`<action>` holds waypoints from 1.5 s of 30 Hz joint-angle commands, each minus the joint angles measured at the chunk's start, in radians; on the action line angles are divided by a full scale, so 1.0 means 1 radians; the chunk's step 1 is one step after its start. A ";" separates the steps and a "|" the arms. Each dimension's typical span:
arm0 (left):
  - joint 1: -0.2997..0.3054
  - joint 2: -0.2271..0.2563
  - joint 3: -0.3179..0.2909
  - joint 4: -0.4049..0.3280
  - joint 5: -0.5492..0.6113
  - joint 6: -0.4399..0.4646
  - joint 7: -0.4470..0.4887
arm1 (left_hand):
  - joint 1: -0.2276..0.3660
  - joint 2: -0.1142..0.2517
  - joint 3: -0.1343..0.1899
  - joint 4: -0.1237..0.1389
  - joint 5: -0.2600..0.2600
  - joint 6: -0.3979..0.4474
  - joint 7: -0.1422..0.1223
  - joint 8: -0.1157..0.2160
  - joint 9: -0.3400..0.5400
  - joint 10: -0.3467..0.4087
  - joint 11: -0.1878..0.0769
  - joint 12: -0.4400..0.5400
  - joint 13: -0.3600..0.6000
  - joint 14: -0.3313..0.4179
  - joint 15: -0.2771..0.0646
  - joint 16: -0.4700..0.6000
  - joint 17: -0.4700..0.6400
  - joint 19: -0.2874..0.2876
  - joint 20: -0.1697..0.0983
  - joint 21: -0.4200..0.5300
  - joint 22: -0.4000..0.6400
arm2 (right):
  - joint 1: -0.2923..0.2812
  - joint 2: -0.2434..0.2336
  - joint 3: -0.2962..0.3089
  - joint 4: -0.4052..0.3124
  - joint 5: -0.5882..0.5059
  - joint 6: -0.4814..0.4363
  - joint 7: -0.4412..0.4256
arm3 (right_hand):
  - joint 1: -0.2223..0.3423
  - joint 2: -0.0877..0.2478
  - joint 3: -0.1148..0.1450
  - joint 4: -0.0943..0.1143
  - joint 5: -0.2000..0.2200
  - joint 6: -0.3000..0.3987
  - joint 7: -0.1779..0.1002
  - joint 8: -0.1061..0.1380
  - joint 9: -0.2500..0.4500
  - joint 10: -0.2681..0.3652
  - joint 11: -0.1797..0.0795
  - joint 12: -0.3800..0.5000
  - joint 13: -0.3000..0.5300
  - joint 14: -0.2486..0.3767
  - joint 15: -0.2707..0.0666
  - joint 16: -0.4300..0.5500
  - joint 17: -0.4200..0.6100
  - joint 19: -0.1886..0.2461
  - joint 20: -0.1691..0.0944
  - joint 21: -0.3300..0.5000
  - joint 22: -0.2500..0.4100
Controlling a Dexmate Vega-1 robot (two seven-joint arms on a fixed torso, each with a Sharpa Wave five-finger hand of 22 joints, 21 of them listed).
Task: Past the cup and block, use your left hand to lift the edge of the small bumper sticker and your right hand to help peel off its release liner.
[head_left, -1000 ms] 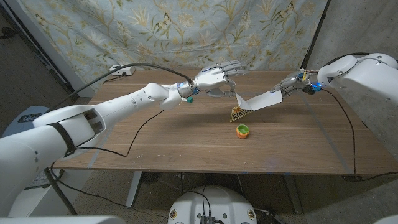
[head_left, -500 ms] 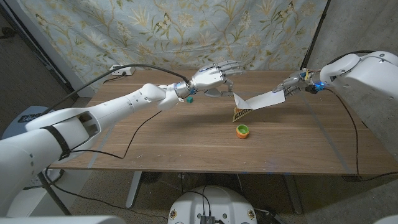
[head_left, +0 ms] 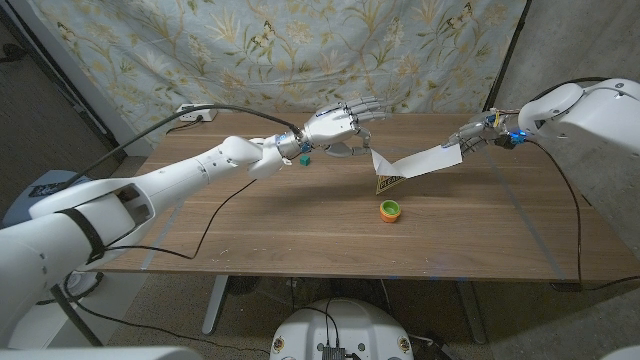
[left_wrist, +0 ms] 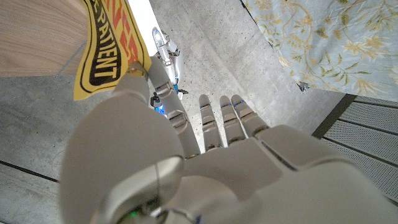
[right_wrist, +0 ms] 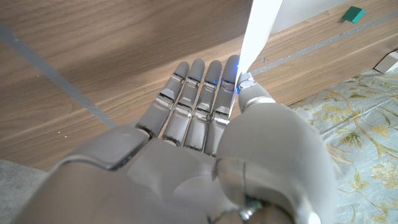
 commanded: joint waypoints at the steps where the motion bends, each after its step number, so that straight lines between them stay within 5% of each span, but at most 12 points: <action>1: 0.020 0.020 -0.026 -0.026 0.007 -0.002 -0.014 | -0.006 -0.003 -0.006 -0.001 0.001 0.003 -0.003 0.006 0.003 0.006 -0.005 0.006 0.004 0.011 -0.001 0.005 0.002 0.004 -0.009 0.005 0.002 | 0.017 -0.010 -0.007 -0.006 -0.016 -0.007 0.012 | 0.009 0.004 -0.004 -0.001 0.006 -0.002 -0.004 0.005 0.000 0.004 -0.004 0.004 0.006 0.009 -0.066 0.005 0.006 0.004 -0.005 0.002 0.003; 45: 0.119 0.120 -0.128 -0.135 0.009 0.010 -0.034 | -0.009 -0.005 -0.006 -0.001 0.002 0.002 -0.005 0.009 0.001 0.014 -0.009 0.006 0.004 0.022 -0.011 0.006 0.002 0.004 -0.011 0.004 0.002 | 0.058 -0.018 -0.033 -0.014 -0.061 -0.073 0.028 | 0.016 0.006 -0.011 -0.001 0.006 -0.004 -0.005 0.012 0.000 0.003 -0.007 0.009 0.026 0.019 -0.072 0.006 0.011 0.009 -0.006 0.003 0.003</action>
